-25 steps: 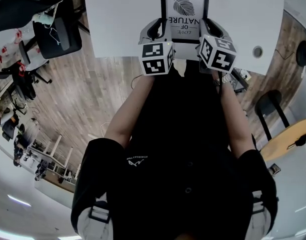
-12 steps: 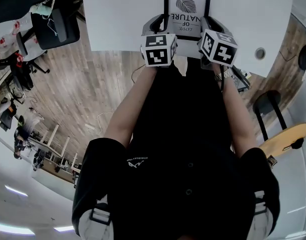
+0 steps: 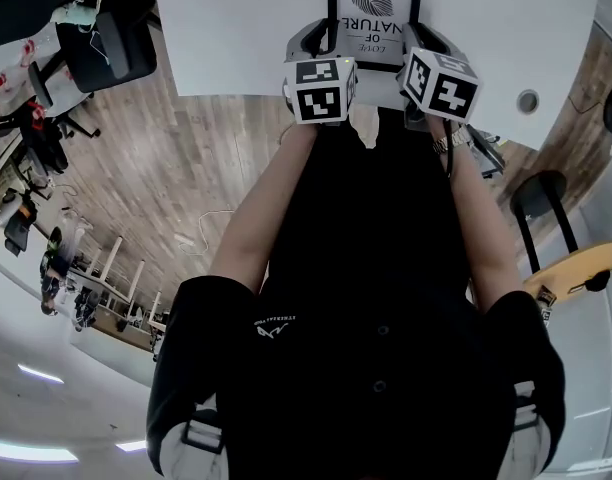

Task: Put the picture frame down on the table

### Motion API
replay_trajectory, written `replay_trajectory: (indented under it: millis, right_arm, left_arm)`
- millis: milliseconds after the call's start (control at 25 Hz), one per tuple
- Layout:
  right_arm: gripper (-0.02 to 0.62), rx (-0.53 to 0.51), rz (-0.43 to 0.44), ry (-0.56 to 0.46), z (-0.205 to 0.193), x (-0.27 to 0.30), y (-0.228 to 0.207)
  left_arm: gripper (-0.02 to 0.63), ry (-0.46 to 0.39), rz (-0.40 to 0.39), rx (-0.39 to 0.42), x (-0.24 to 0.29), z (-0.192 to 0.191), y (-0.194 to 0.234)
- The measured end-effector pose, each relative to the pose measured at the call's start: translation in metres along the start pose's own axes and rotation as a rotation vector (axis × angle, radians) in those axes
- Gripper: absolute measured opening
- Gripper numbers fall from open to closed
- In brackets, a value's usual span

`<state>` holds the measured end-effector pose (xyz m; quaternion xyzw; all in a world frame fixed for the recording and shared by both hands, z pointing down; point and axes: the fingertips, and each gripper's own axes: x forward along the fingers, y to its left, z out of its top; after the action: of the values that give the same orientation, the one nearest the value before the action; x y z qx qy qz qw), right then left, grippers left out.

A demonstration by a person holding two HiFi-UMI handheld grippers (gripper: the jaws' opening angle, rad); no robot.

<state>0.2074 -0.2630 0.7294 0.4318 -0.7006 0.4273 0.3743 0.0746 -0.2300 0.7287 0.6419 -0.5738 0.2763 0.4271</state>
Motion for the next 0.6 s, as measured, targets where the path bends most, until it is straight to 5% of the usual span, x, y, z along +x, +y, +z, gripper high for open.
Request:
replay_trajectory:
  millis: [600]
  right_arm:
    - [0.072, -0.005, -0.005, 0.001, 0.000, 0.008, -0.005]
  left_arm:
    - [0.074, 0.022, -0.027, 0.015, 0.012, 0.003, 0.001]
